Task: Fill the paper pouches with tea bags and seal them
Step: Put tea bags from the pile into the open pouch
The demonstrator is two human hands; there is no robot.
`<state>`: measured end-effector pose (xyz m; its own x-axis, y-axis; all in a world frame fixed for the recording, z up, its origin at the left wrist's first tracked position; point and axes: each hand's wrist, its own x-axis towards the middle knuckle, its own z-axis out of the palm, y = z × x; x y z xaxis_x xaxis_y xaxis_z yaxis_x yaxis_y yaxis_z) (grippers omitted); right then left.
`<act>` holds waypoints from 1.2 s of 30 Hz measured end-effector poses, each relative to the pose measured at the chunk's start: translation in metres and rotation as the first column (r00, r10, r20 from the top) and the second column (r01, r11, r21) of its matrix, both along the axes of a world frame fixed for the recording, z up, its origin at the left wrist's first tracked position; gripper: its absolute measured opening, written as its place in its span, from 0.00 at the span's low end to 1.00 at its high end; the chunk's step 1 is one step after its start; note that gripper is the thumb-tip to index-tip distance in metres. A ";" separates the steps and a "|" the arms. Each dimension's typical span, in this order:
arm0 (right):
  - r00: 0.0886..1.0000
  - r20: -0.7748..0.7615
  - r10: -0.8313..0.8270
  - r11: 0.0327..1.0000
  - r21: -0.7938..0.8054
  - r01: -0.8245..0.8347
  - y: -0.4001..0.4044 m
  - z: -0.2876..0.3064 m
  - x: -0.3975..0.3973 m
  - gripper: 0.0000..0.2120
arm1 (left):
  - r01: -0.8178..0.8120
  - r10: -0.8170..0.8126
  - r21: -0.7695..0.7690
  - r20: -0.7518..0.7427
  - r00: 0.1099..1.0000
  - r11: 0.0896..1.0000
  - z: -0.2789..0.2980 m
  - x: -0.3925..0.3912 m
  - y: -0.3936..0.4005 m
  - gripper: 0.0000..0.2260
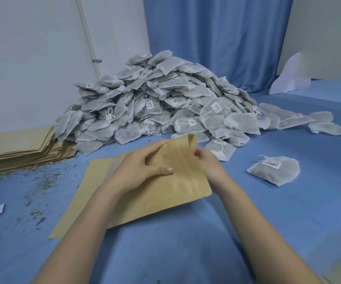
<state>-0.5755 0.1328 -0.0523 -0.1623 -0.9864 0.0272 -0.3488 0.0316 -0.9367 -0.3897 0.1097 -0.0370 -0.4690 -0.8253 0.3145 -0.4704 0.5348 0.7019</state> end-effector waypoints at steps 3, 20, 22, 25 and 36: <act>0.984 -0.155 0.085 0.995 0.068 -0.075 -0.005 0.006 0.004 0.10 | 0.020 -0.018 -0.050 0.048 0.999 0.999 -0.001 -0.008 0.000 0.29; 0.425 -0.899 -0.107 0.986 -0.041 0.162 -0.015 -0.024 -0.075 0.13 | -0.035 0.038 -0.017 0.230 0.973 0.999 -0.013 -0.036 -0.034 0.29; 0.299 -0.954 0.034 0.918 0.148 0.367 -0.013 -0.026 -0.079 0.19 | -0.054 0.056 -0.015 0.214 0.975 0.998 -0.014 -0.040 -0.036 0.29; 0.414 -0.907 0.076 0.774 0.315 0.549 -0.018 -0.024 -0.079 0.26 | -0.077 0.081 -0.028 0.198 0.977 0.997 -0.013 -0.045 -0.038 0.29; 0.689 -0.587 -0.424 0.906 -0.268 0.329 -0.017 -0.023 -0.083 0.19 | -0.077 0.080 -0.022 0.170 0.982 0.997 -0.011 -0.039 -0.037 0.28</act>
<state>-0.6581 0.1158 -0.0757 -0.4183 -0.8246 0.3809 -0.8350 0.1840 -0.5186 -0.4291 0.0722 -0.0478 -0.4509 -0.8573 0.2485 -0.6231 0.5017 0.6000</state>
